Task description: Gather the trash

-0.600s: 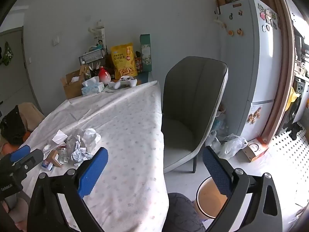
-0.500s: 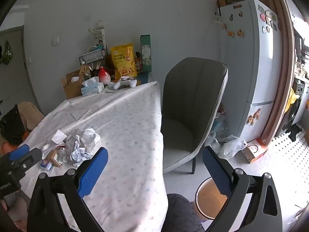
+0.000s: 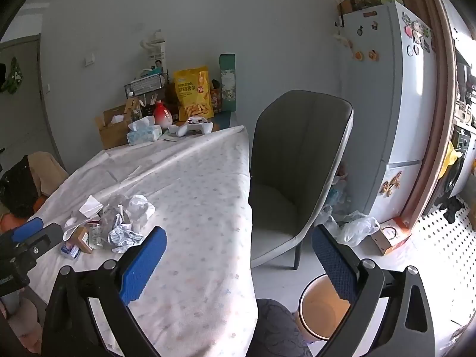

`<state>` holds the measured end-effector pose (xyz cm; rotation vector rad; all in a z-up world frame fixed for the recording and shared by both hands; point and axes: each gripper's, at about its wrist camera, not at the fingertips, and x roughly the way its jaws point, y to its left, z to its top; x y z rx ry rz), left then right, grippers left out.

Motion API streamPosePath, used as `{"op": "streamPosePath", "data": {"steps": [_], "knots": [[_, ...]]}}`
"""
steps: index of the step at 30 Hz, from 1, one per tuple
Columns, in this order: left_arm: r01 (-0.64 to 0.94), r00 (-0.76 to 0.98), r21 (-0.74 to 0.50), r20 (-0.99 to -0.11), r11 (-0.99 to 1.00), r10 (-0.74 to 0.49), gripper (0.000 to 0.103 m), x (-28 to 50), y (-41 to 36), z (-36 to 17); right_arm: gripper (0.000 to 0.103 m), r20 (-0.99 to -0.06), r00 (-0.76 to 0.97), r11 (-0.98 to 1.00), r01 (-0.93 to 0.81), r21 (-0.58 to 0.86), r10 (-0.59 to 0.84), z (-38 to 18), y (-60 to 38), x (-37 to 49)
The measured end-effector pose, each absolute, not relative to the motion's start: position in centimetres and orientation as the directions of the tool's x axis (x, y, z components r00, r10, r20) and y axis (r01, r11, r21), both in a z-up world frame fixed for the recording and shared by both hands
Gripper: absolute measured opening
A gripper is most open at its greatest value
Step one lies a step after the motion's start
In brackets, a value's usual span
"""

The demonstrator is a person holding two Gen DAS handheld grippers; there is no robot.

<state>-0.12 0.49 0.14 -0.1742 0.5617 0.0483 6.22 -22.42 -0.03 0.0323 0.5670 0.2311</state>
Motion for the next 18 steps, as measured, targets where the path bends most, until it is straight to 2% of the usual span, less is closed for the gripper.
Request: {"op": "streamPosePath", "data": {"steps": [18], "knots": [[-0.108, 0.847, -0.135, -0.532, 0.985, 0.020, 0.098, -0.16, 0.34, 0.14, 0.096, -0.514, 0.831, 0.977, -0.194, 0.088, 0.212, 0.11, -23.15, 6.19]]}}
